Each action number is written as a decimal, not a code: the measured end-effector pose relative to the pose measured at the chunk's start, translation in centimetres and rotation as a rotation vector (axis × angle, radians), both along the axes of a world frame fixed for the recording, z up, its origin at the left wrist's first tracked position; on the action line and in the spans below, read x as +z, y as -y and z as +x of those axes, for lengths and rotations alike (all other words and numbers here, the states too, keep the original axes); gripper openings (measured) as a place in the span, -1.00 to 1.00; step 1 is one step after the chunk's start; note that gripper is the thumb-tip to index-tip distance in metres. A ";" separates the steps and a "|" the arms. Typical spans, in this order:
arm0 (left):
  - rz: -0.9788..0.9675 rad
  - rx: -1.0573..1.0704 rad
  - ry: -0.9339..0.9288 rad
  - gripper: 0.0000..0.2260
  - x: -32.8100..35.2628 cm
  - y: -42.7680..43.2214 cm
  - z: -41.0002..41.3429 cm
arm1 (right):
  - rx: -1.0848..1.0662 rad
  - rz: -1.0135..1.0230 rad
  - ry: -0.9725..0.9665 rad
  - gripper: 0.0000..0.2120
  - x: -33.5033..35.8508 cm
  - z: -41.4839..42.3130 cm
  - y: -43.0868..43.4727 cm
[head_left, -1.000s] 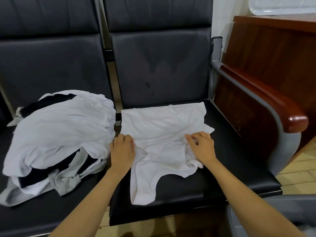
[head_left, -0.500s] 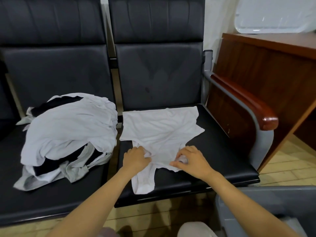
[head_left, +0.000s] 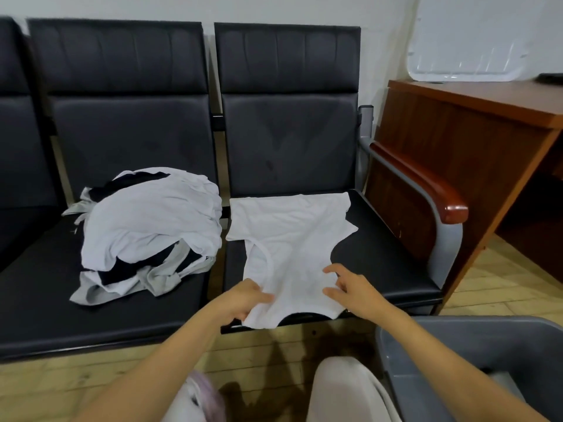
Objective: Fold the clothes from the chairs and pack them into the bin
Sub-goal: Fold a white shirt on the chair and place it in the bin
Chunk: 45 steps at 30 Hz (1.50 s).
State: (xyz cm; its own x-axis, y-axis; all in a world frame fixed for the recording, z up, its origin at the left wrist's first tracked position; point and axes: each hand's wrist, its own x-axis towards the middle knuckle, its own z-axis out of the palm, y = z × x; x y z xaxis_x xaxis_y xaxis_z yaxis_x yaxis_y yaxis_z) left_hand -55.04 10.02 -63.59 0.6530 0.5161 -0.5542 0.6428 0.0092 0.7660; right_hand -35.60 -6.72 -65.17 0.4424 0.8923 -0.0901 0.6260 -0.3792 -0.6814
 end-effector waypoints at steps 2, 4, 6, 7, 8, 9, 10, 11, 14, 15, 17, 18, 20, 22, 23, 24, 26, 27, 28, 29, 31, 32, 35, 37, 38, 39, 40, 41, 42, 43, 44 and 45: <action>0.072 -0.058 0.021 -0.42 -1.0 0.6 -1.1 | 0.031 -0.156 -0.014 -0.57 -1.0 -0.2 1.1; 0.141 -0.136 0.112 -0.42 -1.2 1.1 -2.0 | 0.047 -0.245 0.030 -0.57 -1.2 -0.5 1.9; 0.230 -0.250 0.155 -0.59 -1.1 1.5 -2.9 | 0.061 -0.272 0.119 -0.56 -1.2 -0.8 2.4; 0.284 -0.305 0.165 -0.64 -1.1 1.6 -3.4 | 0.079 -0.275 0.144 -0.55 -1.0 -1.0 2.7; 0.337 -0.354 0.163 -0.65 -1.0 1.7 -3.9 | 0.101 -0.281 0.164 -0.54 -0.9 -1.2 2.9; 0.413 -0.395 0.151 -0.62 -1.3 1.6 -4.3 | 0.123 -0.285 0.192 -0.53 -0.6 -1.4 3.1; 0.515 -0.437 0.135 -0.59 -1.3 1.4 -4.6 | 0.135 -0.287 0.225 -0.53 -0.4 -1.6 3.3; 0.625 -0.474 0.116 -0.55 -1.6 1.2 -4.8 | 0.136 -0.284 0.268 -0.52 0.0 -1.6 3.5; 0.915 -0.410 0.126 -0.53 -1.0 0.9 -4.8 | 0.073 -0.185 0.478 -0.49 1.8 -1.4 3.4; 0.976 -0.337 0.163 -0.57 -0.2 0.9 -4.7 | 0.039 -0.126 0.537 -0.51 2.8 -1.1 3.2; 1.058 -0.239 0.244 -0.66 1.7 0.5 -4.1 | -0.020 -0.008 0.592 -0.59 5.0 -0.5 2.5; 1.085 -0.215 0.287 -0.69 2.9 0.2 -3.9 | -0.030 0.049 0.611 -0.65 6.4 -0.3 2.2; 1.148 -0.177 0.393 -0.74 5.5 -0.6 -3.1 | -0.052 0.157 0.638 -0.74 9.6 0.4 1.3; 1.169 -0.090 0.453 -0.83 9.3 -1.2 -2.2 | -0.109 0.266 0.611 -0.79 13.7 0.8 0.4; 1.176 -0.024 0.485 -0.87 11.5 -1.4 -1.8 | -0.139 0.320 0.600 -0.80 15.9 0.9 0.1; 1.179 0.048 0.531 -0.88 13.8 -1.6 -1.5 | -0.170 0.381 0.605 -0.81 18.1 0.8 -0.1; 1.209 0.191 0.638 -0.89 18.5 -1.4 -1.3 | -0.237 0.518 0.598 -0.80 22.1 0.2 0.0; 1.206 0.235 0.689 -0.89 20.6 -1.2 -1.6 | -0.261 0.578 0.576 -0.79 23.6 -0.2 0.1; 1.159 0.253 0.733 -0.88 22.3 -0.9 -2.0 | -0.265 0.620 0.559 -0.79 24.8 -0.6 0.4; 1.067 0.239 0.760 -0.90 23.4 -0.7 -2.5 | -0.253 0.634 0.531 -0.80 25.6 -0.7 0.5; 0.901 0.177 0.761 -0.92 24.5 -0.4 -3.5 | -0.214 0.621 0.436 -0.86 26.2 -0.8 0.8; 0.838 0.163 0.768 -0.90 24.7 -0.3 -3.9 | -0.204 0.615 0.363 -0.88 26.3 -0.9 1.0; 0.602 0.234 0.854 -0.85 24.9 -0.2 -4.4 | -0.182 0.656 0.203 -0.87 26.6 -0.7 1.3; 0.463 0.238 0.867 -0.89 24.7 -0.4 -4.4 | -0.168 0.686 0.100 -0.88 26.8 -0.4 1.1; 0.405 0.207 0.860 -0.92 24.3 -0.7 -4.3 | -0.170 0.676 0.058 -0.87 26.7 -0.1 0.9; 0.352 0.169 0.848 -0.94 23.8 -1.2 -4.2 | -0.180 0.643 0.031 -0.86 26.5 0.3 0.6; 0.303 0.141 0.830 -0.92 23.2 -1.8 -3.8 | -0.188 0.590 0.028 -0.86 26.0 0.8 0.2; 0.284 0.128 0.792 -0.88 22.3 -2.6 -3.4 | -0.191 0.527 0.048 -0.86 25.3 1.4 -0.4; 0.296 0.128 0.735 -0.84 21.3 -3.3 -2.7 | -0.187 0.461 0.087 -0.87 24.3 2.1 -1.0; 0.332 0.141 0.667 -0.82 20.1 -4.1 -1.9 | -0.182 0.402 0.125 -0.89 23.2 2.7 -1.8; 0.371 0.166 0.605 -0.83 18.9 -4.9 -0.9 | -0.175 0.357 0.150 -0.90 21.9 3.3 -2.6; 0.400 0.204 0.554 -0.85 17.4 -5.7 0.1 | -0.171 0.329 0.151 -0.90 20.4 4.1 -3.5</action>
